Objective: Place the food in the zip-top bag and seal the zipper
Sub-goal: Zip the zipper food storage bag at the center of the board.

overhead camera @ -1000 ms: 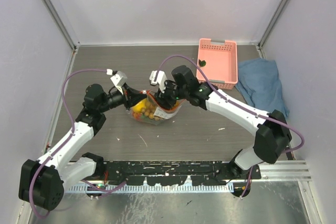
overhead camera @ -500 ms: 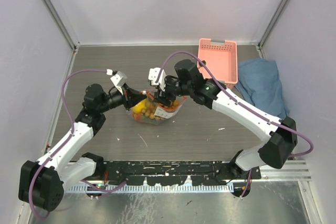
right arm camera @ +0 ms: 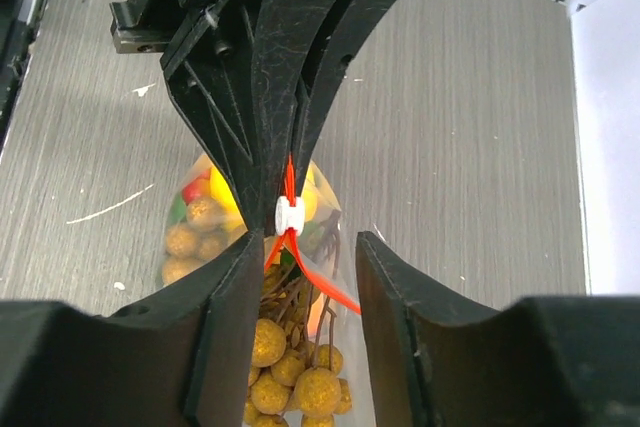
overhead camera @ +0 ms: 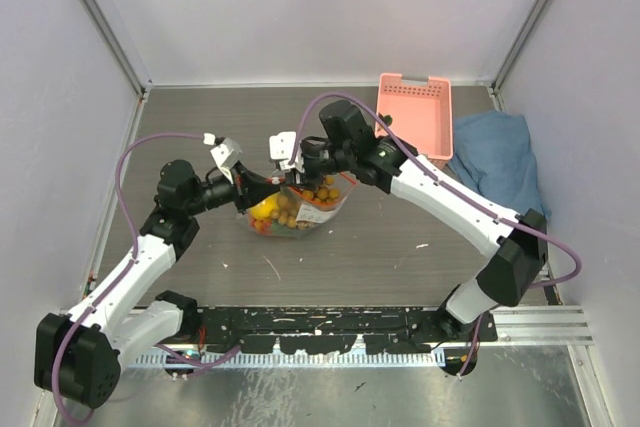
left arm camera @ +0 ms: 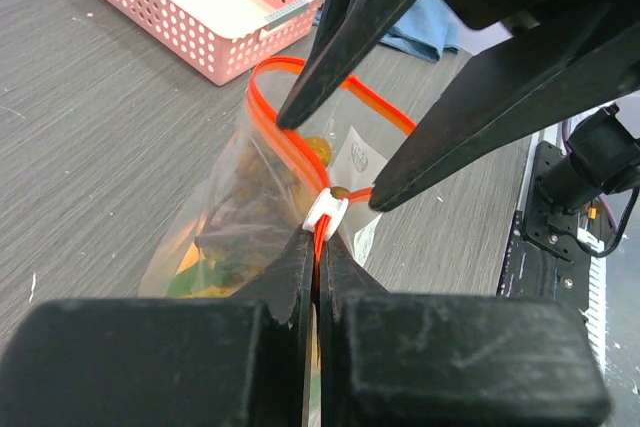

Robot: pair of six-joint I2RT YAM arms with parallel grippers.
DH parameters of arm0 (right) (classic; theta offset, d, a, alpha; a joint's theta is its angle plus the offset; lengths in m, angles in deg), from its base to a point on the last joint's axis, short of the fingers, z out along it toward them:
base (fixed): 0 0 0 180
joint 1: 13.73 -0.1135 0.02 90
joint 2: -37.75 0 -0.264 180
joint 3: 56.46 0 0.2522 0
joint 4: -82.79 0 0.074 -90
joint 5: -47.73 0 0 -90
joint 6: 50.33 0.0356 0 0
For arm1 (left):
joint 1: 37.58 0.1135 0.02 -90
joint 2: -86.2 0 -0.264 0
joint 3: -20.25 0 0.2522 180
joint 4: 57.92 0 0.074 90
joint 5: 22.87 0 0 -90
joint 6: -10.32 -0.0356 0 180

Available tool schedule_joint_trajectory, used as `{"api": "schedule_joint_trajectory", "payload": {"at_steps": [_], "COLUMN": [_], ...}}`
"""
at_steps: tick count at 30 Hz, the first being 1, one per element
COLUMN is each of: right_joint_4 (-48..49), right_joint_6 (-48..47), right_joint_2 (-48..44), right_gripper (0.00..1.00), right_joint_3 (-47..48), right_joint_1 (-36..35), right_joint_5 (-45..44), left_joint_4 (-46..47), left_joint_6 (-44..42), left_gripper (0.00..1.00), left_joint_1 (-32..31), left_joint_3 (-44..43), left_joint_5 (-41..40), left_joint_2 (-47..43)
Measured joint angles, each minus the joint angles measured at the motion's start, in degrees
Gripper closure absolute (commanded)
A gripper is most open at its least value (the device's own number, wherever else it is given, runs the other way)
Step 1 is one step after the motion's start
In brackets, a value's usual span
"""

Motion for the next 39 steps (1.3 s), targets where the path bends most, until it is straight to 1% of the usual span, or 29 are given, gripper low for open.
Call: {"api": "schedule_joint_trajectory", "payload": {"at_steps": [2, 6, 9, 13, 16, 17, 22, 26, 33, 39], "right_joint_4": [-1.3, -3.5, -5.6, -8.2, -9.9, -10.3, -11.6, -11.3, -10.0, -9.9], "right_joint_6": [-1.8, -4.2, -5.7, -7.0, -8.0, -8.2, -8.7, -7.8, -3.6, 0.2], "right_joint_2": [1.3, 3.0, 4.3, 6.1, 7.1, 7.4, 7.7, 7.6, 5.7, 4.0], "right_gripper": [0.62, 0.65, 0.71, 0.84, 0.98, 0.99, 0.99, 0.99, 0.99, 0.99], "right_joint_3": [1.0, 2.1, 3.7, 6.5, 8.0, 8.3, 8.6, 8.1, 4.4, 2.1], "right_joint_1": [0.0, 0.0, 0.0, 0.0, 0.0, 0.0, 0.0, 0.1, 0.6, 1.9], "right_joint_5": [1.3, 3.1, 4.7, 5.8, 6.2, 6.3, 4.7, 2.4, -4.2, -9.1], "left_joint_4": [0.0, -0.1, -0.2, -0.5, -1.3, -1.5, -3.5, -5.6, -8.8, -9.7], "left_joint_6": [0.0, -0.1, -0.3, -0.8, -1.6, -1.7, -1.8, -1.8, -1.1, -0.2], "left_gripper": [1.00, 1.00, 1.00, 1.00, 1.00, 1.00, 1.00, 1.00, 1.00, 1.00], "left_joint_1": [0.0, 0.0, 0.0, 0.1, 0.2, 0.2, 0.1, -0.2, -0.4, -0.5], "left_joint_3": [-0.1, -0.5, -0.5, -0.5, -0.6, -0.6, -0.7, -0.7, -0.7, -0.7], "left_joint_5": [0.5, 1.7, 2.3, 2.4, 2.5, 2.6, 1.3, -2.9, -11.9, -16.3], "left_joint_2": [0.0, 0.0, 0.0, 0.0, 0.0, 0.0, -0.1, -1.7, -4.7, -5.3]}}
